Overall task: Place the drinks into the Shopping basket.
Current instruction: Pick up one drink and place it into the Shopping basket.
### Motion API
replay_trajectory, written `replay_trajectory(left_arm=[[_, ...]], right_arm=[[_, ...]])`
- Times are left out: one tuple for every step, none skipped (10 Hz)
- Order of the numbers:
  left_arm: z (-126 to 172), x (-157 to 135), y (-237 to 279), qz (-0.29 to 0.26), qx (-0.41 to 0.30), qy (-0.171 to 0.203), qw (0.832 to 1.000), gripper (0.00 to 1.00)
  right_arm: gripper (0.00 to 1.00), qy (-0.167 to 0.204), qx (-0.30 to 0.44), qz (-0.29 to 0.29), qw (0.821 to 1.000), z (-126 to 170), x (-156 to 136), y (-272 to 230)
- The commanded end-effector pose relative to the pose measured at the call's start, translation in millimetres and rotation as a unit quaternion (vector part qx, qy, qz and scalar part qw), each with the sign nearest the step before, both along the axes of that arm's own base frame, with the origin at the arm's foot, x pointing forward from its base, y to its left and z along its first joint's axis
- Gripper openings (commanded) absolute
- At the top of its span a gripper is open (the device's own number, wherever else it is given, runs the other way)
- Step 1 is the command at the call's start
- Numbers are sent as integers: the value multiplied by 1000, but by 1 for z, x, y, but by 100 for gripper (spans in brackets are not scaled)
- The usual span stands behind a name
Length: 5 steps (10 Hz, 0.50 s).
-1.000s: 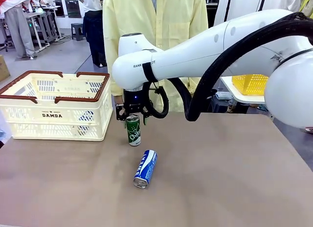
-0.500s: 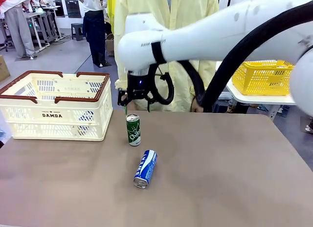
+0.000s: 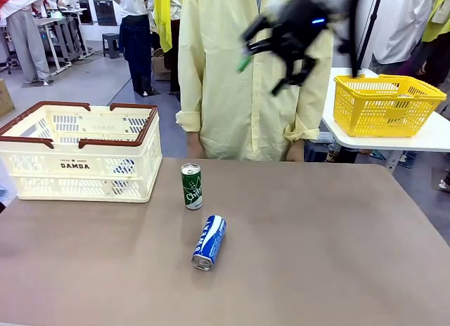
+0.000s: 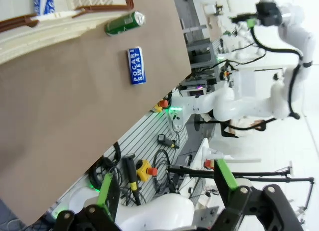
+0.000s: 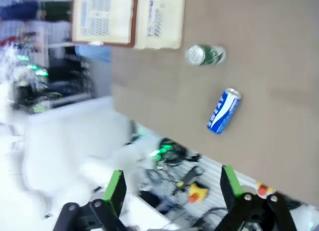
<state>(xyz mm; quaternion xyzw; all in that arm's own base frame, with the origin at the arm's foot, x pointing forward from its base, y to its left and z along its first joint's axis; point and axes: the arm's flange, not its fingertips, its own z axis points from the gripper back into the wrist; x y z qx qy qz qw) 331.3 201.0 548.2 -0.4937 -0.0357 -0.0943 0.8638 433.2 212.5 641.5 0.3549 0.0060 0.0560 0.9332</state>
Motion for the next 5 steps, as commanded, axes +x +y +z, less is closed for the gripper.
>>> replay_trajectory(left_arm=[[3, -1, -1, 1, -3, 2, 1000, 100], [3, -1, -1, 1, -3, 2, 1000, 100], [3, -1, -1, 1, -3, 2, 1000, 100], [3, -1, -1, 1, -3, 2, 1000, 100], [3, -1, -1, 1, -3, 2, 1000, 100]], right_arm=[[100, 14, 125, -53, 991, -41, -95, -166], [100, 13, 187, -72, 980, -57, -124, -223], [100, 12, 240, -85, 967, -76, -148, -273], [100, 16, 284, -88, 955, -105, -167, -322], [100, 8, 314, -89, 945, -132, -180, -352]])
